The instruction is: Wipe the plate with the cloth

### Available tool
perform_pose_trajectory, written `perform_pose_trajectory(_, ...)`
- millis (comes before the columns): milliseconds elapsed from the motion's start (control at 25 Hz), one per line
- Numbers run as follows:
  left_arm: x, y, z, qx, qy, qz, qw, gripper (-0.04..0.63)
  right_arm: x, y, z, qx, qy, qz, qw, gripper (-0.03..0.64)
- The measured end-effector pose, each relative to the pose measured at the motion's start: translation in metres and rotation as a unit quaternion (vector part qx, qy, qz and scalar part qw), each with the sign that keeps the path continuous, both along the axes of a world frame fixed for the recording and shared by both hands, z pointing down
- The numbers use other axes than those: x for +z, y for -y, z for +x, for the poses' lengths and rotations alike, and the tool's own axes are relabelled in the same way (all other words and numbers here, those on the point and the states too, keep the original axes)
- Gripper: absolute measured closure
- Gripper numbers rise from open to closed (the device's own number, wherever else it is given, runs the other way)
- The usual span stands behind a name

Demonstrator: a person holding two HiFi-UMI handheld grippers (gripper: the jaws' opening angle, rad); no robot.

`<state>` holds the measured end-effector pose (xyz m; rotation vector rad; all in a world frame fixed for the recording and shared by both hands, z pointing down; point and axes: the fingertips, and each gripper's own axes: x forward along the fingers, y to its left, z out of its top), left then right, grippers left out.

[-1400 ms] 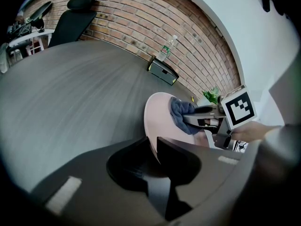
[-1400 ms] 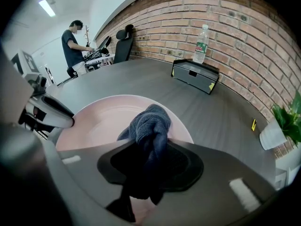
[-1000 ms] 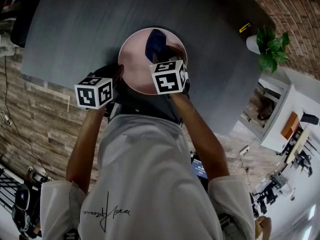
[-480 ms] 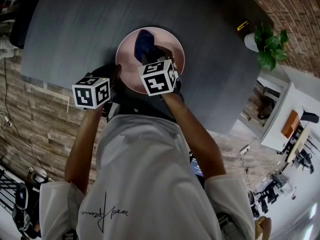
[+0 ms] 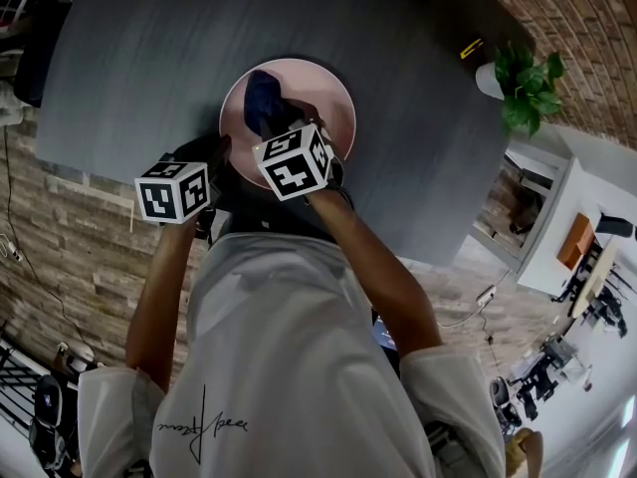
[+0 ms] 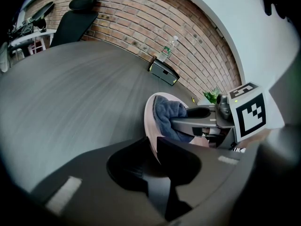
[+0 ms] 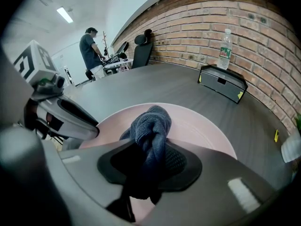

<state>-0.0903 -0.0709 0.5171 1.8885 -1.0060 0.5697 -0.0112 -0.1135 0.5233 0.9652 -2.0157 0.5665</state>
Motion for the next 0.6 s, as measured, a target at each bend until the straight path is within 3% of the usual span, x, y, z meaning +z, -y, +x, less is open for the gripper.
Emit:
perform_pose_trajectory(480, -0.0001, 0.0019, 0.0001, -0.001, -0.006, -0.001, 1.0000, 0.517, 0.0008, 0.0006, -0.0046, -0.011, -0.004, 0.005, 1.000, 0.490)
perform_pose_trajectory(600, -0.0003, 0.0001, 0.0003, 0.008, 0.008, 0.005, 0.9999, 0.514, 0.0012, -0.0016, -0.0077, -0.013, 0.000, 0.004, 1.000, 0.491)
